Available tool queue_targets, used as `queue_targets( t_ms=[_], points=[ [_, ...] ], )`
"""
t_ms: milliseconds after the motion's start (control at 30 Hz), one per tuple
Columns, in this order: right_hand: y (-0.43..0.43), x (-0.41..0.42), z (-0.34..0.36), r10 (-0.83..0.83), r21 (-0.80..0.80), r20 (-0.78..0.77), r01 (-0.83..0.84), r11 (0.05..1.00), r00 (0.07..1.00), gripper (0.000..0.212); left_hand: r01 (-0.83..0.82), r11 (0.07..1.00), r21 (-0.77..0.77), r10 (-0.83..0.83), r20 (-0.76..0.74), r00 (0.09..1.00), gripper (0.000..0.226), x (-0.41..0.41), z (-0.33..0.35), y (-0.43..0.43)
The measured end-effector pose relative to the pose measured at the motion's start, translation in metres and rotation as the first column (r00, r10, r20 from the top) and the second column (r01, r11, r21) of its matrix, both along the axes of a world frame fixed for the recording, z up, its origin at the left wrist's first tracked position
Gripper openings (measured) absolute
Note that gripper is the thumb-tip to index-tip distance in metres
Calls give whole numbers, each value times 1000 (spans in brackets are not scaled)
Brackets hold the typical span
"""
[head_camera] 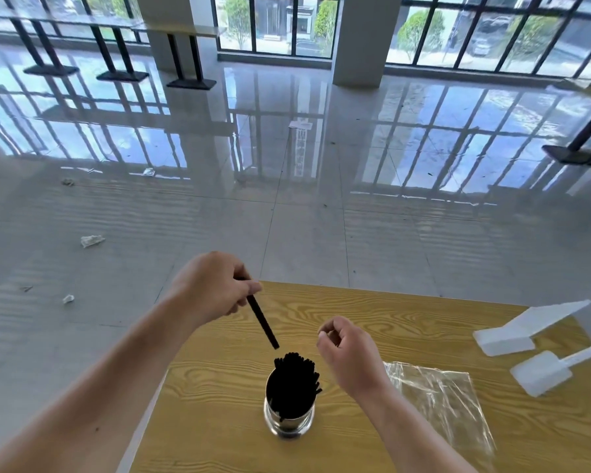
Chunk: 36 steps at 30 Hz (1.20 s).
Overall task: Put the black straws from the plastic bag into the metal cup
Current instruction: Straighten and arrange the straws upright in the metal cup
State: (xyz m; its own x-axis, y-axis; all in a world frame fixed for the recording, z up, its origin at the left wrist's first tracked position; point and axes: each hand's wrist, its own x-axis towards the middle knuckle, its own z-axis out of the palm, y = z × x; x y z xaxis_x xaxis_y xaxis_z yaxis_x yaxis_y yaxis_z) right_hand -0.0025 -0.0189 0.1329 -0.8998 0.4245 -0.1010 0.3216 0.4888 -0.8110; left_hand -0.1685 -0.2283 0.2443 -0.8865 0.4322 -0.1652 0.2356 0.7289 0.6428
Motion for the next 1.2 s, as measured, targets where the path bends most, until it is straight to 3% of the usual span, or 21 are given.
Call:
queue_targets(
  t_ms=[100, 167, 267, 300, 400, 467, 533, 600, 667, 767, 867, 967, 1133, 1200],
  points=[
    [1, -1, 4, -25, -22, -9, 25, 999, 1000, 18, -125, 966, 226, 138, -41, 990, 19, -5, 5, 0],
    [0, -2, 6, -19, -88, -12, 18, 996, 1000, 16, -221, 882, 416, 231, 25, 973, 19, -2, 3, 4],
    [-5, -8, 16, 70, -275, 18, -63, 959, 997, 8, -404, 706, 582, 223, 359, 907, 21, 10, -8, 15],
    [-6, -11, 21, 112, -333, 50, -90, 939, 992, 19, -458, 672, 582, 190, 463, 866, 20, 14, -13, 19],
    [-8, -21, 34, 143, -652, 75, -59, 756, 987, 60, -571, 621, 537, 77, 683, 726, 21, 25, -30, 28],
    [-5, -25, 41, 19, -822, 35, 18, 569, 999, 62, -585, 629, 512, -10, 758, 653, 26, 31, -42, 29],
    [0, -27, 45, -128, -855, 34, 95, 509, 991, 50, -567, 652, 504, -97, 796, 597, 31, 35, -53, 28],
    [5, -28, 47, -175, -791, 15, 119, 601, 984, 39, -521, 697, 492, -141, 807, 574, 31, 37, -65, 26],
    [7, -27, 50, -143, -691, -40, 76, 719, 989, 42, -438, 777, 452, -130, 797, 590, 29, 37, -76, 25],
    [9, -24, 52, -98, -481, -46, 64, 874, 994, 41, -293, 914, 281, 13, 702, 712, 31, 37, -92, 21],
    [7, -18, 46, 0, -239, 35, 8, 971, 999, 42, -217, 966, 140, 107, 545, 832, 29, 37, -109, 11],
    [-2, -13, 37, 124, -74, 165, -113, 991, 979, 45, -168, 983, 73, 115, 463, 879, 24, 37, -120, 5],
    [-22, -8, 14, 178, 40, 319, -201, 979, 931, 37, -33, 998, -53, 50, 355, 934, 14, 41, -134, 5],
    [-27, -4, 7, 205, 78, 371, -251, 965, 906, 36, 36, 991, -131, 7, 310, 951, 21, 43, -138, 8]
  ],
)
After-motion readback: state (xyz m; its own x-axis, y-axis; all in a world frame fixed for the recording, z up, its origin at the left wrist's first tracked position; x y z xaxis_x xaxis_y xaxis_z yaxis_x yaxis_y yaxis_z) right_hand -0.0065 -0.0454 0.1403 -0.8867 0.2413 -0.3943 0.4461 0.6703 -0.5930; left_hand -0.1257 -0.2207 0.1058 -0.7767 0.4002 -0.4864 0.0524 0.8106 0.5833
